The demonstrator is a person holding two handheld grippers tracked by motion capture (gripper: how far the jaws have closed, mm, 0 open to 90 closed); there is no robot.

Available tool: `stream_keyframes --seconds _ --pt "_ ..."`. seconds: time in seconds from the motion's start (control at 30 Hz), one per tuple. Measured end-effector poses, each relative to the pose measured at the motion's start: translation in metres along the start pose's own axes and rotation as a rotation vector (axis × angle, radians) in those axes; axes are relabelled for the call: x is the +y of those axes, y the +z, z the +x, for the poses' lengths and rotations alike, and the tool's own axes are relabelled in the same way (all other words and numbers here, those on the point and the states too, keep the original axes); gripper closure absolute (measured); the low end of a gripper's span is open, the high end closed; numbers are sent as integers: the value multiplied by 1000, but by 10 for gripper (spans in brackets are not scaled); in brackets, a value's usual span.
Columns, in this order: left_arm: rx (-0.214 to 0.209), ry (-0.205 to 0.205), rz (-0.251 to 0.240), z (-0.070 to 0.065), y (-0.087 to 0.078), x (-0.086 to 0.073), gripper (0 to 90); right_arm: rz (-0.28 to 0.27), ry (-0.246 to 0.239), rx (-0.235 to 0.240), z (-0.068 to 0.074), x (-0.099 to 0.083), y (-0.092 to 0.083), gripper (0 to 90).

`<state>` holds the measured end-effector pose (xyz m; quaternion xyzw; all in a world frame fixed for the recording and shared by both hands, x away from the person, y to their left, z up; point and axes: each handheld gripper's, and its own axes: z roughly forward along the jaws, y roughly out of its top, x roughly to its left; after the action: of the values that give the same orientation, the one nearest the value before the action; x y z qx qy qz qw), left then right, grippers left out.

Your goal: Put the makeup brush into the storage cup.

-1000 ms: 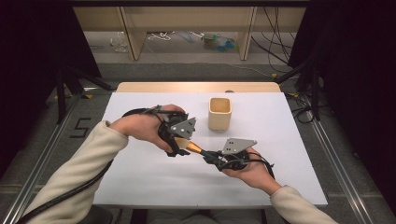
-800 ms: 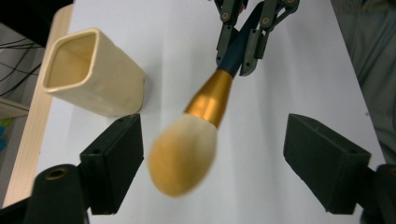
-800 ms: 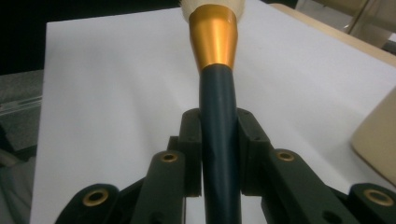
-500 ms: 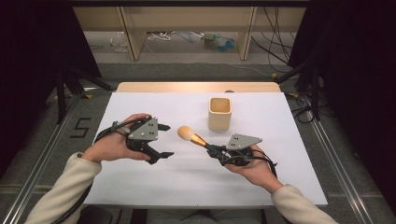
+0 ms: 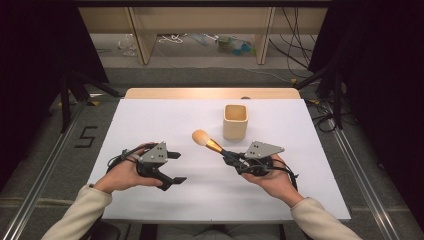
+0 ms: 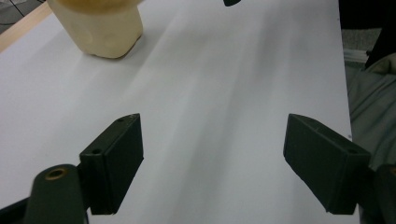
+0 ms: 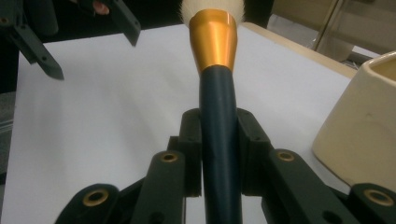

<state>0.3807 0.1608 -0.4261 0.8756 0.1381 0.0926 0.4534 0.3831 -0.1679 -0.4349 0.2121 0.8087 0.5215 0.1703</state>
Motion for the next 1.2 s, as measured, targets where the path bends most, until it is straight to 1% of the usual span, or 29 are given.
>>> stream_keyframes --seconds 0.07,0.13,0.17,0.2,0.27,0.3,0.33,0.37,0.5,0.53,0.57,0.63,0.67,0.7,0.73,0.8,0.83,0.87,0.93,0.97,1.0,1.07,1.1,1.13,1.2 --pt "9 -37 -14 0 3 -1 202 1 -3 5 0 2 -2 758" --pt "12 -72 -38 -1 8 -1 209 -10 2 -1 0 2 -2 758" --pt "7 -87 -49 -2 11 -1 214 -5 0 4 0 2 -2 758" --pt "12 -94 -45 -3 13 -1 215 -8 -1 1 0 2 -2 758" --pt "13 -111 -58 -4 17 1 218 -12 -5 -1 0 2 -2 758" --pt "4 -118 -65 -4 18 2 218 -16 -5 -5 0 2 -2 758" --pt "11 -125 -81 -4 20 3 218 -21 -2 -6 1 2 -2 758" --pt "10 -136 -84 -5 21 4 219 -16 -4 -3 0 3 -2 758" --pt "9 -141 -100 -5 23 6 218 -27 -3 -9 0 2 -1 758" --pt "9 -140 -102 -4 24 6 216 -21 1 -6 1 2 -2 758" --pt "12 -157 -105 -5 24 6 215 -24 -1 -6 1 2 -1 758" --pt "5 -150 -102 -5 26 5 215 -21 5 1 2 3 -1 758" --pt "5 -142 -107 -4 27 5 213 -27 -2 -2 2 3 -1 758" --pt "5 -147 -111 -5 27 5 212 -32 -2 -4 2 3 -1 758" --pt "4 -173 -111 -6 28 6 213 -38 -2 -9 2 3 0 758" --pt "-11 -198 -134 -7 30 6 213 -38 -3 -10 2 3 -1 758" --pt "-14 -191 -138 -8 31 7 215 -40 -1 -10 2 3 -1 758" --pt "-15 -197 -138 -8 31 8 215 -46 -4 -15 2 3 -1 758" --pt "-10 -207 -154 -9 32 10 215 -49 -3 -16 2 3 -1 758" --pt "-11 -189 -159 -8 33 11 214 -48 -2 -16 3 3 -1 758" --pt "-2 -220 -163 -10 33 11 214 -37 1 -6 3 4 -2 758" --pt "-6 -214 -173 -8 34 12 214 -43 2 -8 4 4 -1 757" --pt "5 -217 -170 -8 34 12 214 -43 1 -9 4 4 -1 758" --pt "0 -222 -173 -8 34 12 214 -47 -5 -13 4 4 -1 758" --pt "6 -221 -170 -9 35 13 211 -50 -3 -13 4 4 -1 758"
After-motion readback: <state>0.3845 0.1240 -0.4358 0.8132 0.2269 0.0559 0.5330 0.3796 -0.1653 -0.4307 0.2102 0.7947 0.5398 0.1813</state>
